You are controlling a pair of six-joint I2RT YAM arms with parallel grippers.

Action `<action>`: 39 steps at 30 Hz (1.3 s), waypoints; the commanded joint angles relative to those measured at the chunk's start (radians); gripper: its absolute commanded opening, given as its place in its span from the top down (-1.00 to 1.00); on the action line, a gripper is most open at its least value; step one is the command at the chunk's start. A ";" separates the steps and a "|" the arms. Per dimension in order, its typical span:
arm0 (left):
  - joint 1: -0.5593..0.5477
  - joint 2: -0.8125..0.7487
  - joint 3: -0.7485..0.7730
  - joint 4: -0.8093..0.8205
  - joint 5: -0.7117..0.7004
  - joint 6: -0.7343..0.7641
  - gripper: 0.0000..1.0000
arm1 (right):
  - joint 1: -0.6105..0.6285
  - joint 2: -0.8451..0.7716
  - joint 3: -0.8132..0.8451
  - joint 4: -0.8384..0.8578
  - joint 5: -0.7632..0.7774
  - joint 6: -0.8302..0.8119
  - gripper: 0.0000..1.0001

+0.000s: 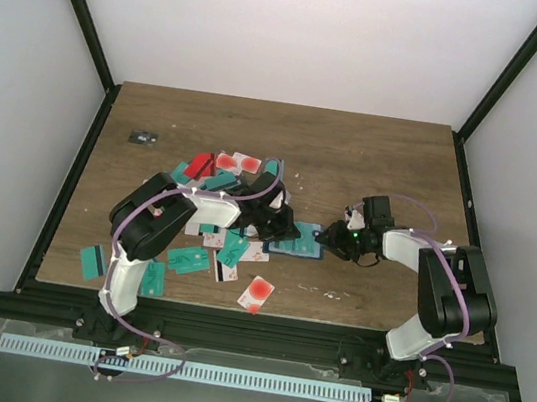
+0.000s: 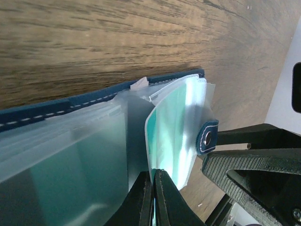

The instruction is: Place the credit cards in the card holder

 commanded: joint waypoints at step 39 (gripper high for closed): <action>-0.092 -0.057 -0.064 -0.156 -0.070 0.027 0.59 | 0.078 -0.043 0.143 -0.334 0.137 -0.154 -0.07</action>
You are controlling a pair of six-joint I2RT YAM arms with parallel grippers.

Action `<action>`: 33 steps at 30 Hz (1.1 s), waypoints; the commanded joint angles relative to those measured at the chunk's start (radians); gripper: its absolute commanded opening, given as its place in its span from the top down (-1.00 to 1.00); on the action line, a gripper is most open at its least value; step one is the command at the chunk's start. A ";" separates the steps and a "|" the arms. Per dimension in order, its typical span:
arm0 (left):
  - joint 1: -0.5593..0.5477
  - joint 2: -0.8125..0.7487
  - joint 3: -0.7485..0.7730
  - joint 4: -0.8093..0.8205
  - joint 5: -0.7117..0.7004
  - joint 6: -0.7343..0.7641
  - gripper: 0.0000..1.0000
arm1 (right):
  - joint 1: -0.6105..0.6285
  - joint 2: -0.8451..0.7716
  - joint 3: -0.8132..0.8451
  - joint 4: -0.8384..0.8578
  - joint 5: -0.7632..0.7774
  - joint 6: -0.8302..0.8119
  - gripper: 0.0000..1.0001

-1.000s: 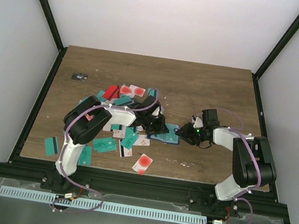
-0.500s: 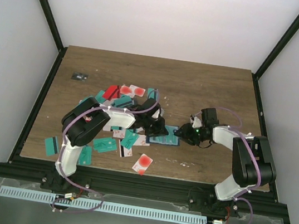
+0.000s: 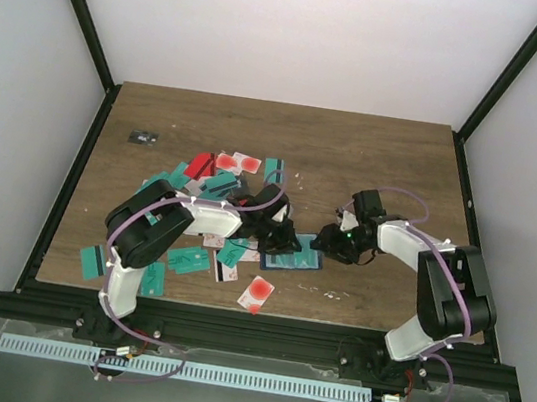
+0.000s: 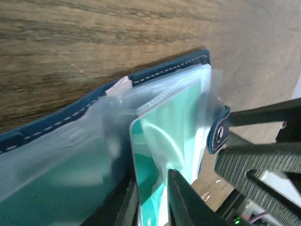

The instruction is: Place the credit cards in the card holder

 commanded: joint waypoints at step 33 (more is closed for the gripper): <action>-0.020 -0.098 0.208 -0.529 -0.132 0.231 0.55 | 0.099 -0.199 -0.081 0.018 -0.245 0.103 -0.06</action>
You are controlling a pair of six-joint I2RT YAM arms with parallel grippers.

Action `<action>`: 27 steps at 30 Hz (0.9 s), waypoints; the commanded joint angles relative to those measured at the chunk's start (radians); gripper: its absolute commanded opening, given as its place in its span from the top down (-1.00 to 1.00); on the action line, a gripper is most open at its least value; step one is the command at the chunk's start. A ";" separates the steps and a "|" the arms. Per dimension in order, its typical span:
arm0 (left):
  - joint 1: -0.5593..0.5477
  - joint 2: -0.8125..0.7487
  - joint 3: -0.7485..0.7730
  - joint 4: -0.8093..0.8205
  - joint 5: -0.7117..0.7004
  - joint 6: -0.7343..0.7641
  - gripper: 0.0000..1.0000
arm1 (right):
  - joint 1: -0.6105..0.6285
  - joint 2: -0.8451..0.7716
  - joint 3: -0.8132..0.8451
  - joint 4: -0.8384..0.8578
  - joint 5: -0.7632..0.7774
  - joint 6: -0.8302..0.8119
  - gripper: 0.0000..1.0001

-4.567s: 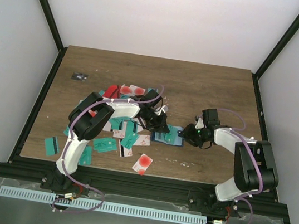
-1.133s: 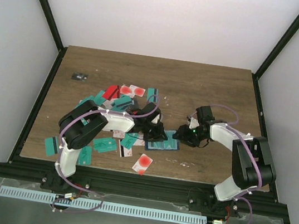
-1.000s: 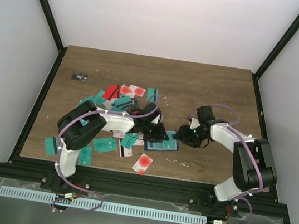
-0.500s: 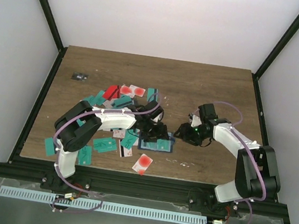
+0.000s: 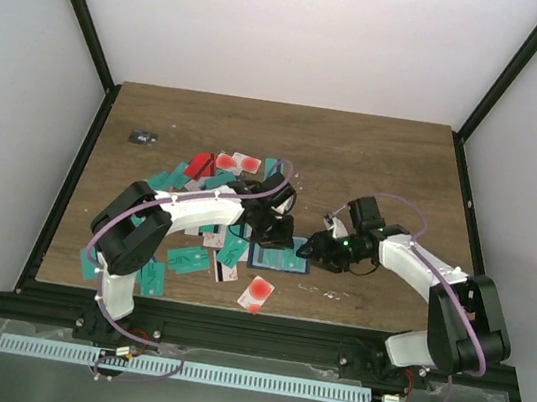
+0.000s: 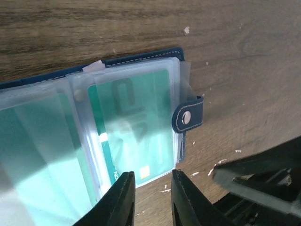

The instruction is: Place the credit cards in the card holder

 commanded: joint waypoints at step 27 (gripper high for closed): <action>0.002 0.135 0.010 -0.056 -0.059 0.183 0.92 | 0.037 0.139 -0.007 0.143 0.030 0.061 0.03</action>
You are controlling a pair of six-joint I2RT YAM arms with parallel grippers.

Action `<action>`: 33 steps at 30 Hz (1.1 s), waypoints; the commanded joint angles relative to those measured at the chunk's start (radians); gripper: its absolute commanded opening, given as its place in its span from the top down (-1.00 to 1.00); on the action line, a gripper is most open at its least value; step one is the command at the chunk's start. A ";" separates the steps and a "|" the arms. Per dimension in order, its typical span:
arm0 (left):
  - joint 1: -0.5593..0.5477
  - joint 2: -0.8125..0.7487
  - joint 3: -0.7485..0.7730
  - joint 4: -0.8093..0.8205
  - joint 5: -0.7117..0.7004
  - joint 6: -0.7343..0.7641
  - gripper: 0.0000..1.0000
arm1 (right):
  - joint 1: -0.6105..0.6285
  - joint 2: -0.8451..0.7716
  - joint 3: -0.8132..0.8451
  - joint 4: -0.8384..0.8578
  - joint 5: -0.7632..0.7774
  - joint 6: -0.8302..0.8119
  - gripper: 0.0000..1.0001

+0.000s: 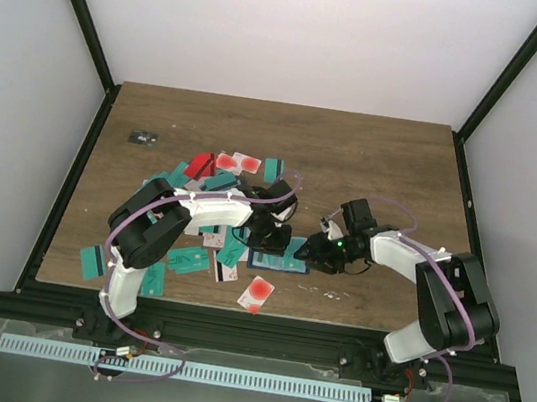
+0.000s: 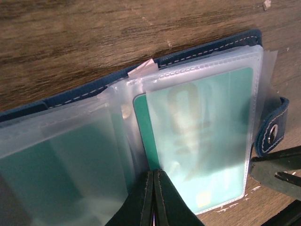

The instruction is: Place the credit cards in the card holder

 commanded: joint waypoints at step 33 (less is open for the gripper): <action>0.006 0.015 -0.050 0.023 -0.010 0.035 0.92 | 0.016 -0.004 0.039 -0.022 -0.006 0.002 0.03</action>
